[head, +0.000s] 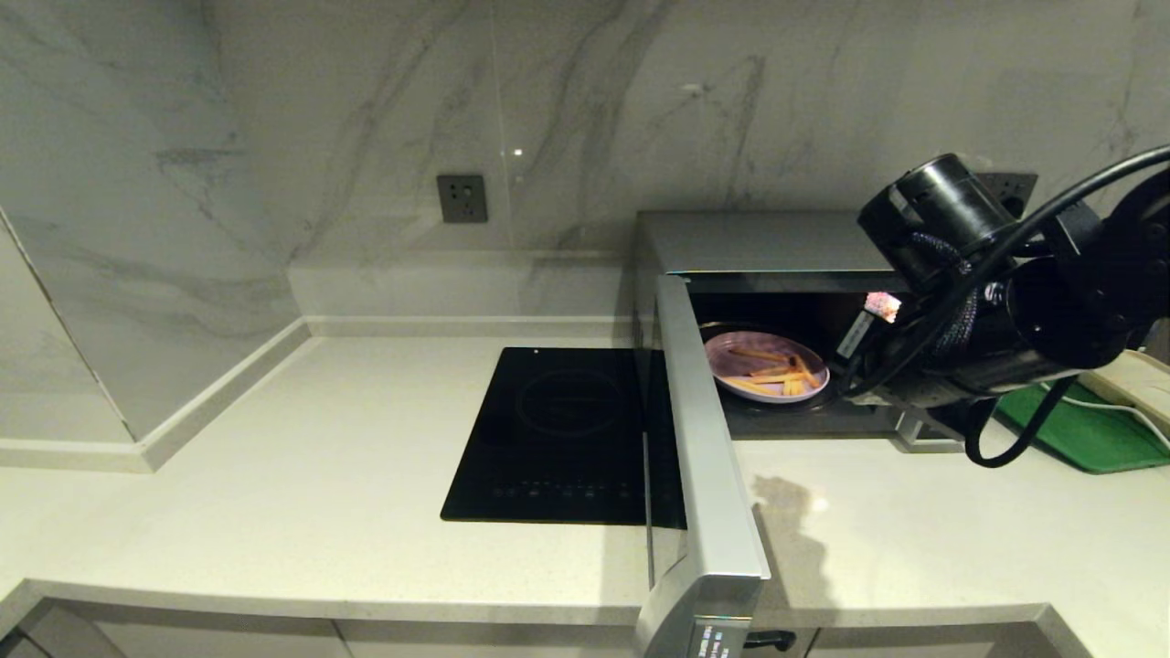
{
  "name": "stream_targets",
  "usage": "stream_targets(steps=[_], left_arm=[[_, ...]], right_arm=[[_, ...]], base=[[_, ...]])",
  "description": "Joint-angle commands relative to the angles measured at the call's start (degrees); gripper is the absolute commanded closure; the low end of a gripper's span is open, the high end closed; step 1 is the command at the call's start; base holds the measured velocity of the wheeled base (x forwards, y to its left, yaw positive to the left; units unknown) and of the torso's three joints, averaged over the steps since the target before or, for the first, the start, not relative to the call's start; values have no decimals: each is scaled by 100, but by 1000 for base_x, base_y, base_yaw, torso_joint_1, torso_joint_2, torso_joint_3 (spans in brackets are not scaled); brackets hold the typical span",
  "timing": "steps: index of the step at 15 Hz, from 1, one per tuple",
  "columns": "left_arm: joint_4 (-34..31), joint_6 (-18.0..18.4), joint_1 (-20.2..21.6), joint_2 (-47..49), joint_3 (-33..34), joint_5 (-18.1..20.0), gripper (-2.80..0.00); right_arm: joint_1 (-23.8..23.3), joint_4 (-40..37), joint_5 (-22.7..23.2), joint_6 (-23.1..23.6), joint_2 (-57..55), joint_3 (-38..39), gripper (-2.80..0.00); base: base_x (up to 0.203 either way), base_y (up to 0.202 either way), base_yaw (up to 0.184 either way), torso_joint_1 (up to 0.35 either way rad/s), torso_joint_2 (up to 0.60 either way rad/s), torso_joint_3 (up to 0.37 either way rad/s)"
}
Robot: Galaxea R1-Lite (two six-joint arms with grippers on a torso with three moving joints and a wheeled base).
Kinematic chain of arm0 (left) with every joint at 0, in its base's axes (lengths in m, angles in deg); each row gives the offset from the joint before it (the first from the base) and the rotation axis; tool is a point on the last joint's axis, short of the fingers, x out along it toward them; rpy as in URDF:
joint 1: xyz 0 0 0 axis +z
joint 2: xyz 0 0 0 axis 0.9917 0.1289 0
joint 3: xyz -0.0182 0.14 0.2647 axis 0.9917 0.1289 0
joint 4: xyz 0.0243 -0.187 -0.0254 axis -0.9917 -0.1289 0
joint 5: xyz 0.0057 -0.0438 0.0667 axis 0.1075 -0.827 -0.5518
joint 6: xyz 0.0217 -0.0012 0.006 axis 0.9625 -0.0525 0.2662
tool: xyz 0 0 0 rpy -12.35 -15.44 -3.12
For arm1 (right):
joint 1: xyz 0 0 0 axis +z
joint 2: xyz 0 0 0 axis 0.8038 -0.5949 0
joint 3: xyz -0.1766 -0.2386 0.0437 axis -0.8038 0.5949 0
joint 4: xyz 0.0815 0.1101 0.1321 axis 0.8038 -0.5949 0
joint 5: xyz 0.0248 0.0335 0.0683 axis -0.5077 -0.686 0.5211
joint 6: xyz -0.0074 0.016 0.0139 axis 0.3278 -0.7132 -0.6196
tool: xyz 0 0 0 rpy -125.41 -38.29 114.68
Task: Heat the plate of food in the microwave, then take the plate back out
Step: Take the plate out of the microwave
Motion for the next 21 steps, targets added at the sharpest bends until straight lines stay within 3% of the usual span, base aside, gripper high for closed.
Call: stream_targets(steps=[1, 8, 12, 21], left_arm=[[5, -4, 4, 0, 1, -2, 0], [5, -4, 4, -7, 1, -2, 0], [5, -4, -3, -9, 1, -2, 0], [5, -4, 3, -1, 1, -2, 0]], right_arm=[[-615, -32, -6, -238, -278, -355, -280], [-1292, 56, 1301, -849, -1045, -644, -280], [-1330, 453, 1337, -850, -1485, -740, -280], [-1612, 572, 1334, -833, -2362, -1183, -280]], base=[[0, 0, 0, 0, 0, 0], [0, 0, 0, 0, 0, 0], [0, 0, 0, 0, 0, 0], [0, 0, 0, 0, 0, 0]])
